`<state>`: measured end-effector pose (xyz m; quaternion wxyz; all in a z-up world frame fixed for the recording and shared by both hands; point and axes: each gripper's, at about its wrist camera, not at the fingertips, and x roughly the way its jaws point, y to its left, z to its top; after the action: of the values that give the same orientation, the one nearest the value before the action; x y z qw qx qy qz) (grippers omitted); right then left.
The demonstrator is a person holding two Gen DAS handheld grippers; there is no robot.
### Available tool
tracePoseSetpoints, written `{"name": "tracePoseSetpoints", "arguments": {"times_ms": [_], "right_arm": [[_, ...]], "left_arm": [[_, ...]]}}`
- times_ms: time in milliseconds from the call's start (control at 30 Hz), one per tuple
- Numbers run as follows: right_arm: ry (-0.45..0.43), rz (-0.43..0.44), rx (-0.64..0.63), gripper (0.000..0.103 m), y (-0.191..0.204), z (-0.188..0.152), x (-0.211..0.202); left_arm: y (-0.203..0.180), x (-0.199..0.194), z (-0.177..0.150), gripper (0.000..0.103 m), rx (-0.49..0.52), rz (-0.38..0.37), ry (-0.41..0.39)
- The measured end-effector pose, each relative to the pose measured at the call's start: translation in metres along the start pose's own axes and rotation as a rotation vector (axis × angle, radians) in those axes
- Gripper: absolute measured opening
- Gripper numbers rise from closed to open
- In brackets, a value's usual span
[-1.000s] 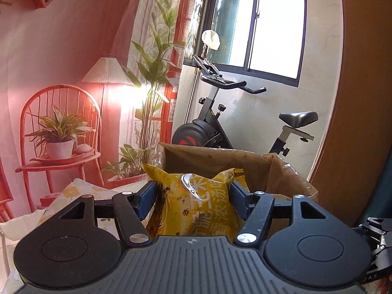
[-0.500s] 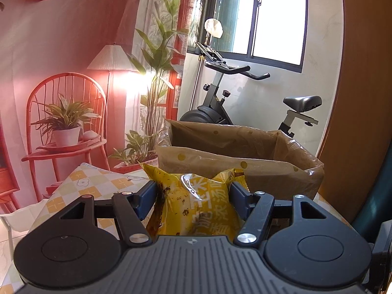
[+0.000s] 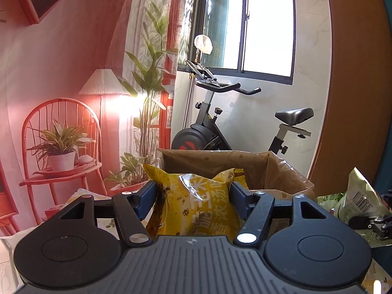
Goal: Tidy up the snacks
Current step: 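Lower both bags into the box and open both grippers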
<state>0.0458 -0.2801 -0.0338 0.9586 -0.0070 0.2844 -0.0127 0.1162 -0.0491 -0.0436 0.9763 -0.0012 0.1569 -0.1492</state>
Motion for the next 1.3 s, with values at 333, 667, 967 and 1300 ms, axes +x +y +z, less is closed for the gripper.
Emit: {"name": "tracePoseSetpoints", "arguments": {"times_ms": [333,667,967,1300], "right_arm": [[-0.204,0.095,0.098,0.072,0.002,0.124,0.031],[-0.136,0.146,0.488,0.072,-0.027,0.145,0.142],[0.022,0.028,0.628,0.077,-0.037,0.102,0.185],[-0.032,-0.064,0.439,0.1,-0.028,0.11,0.165]], "left_arm": [[-0.013,0.034,0.059,0.069,0.076,0.049,-0.095],[-0.015,0.1,0.073,0.069,0.112,0.071,-0.052],[-0.017,0.144,0.061,0.075,0.153,0.078,0.014],[-0.004,0.135,0.058,0.093,0.07,0.075,0.048]]}}
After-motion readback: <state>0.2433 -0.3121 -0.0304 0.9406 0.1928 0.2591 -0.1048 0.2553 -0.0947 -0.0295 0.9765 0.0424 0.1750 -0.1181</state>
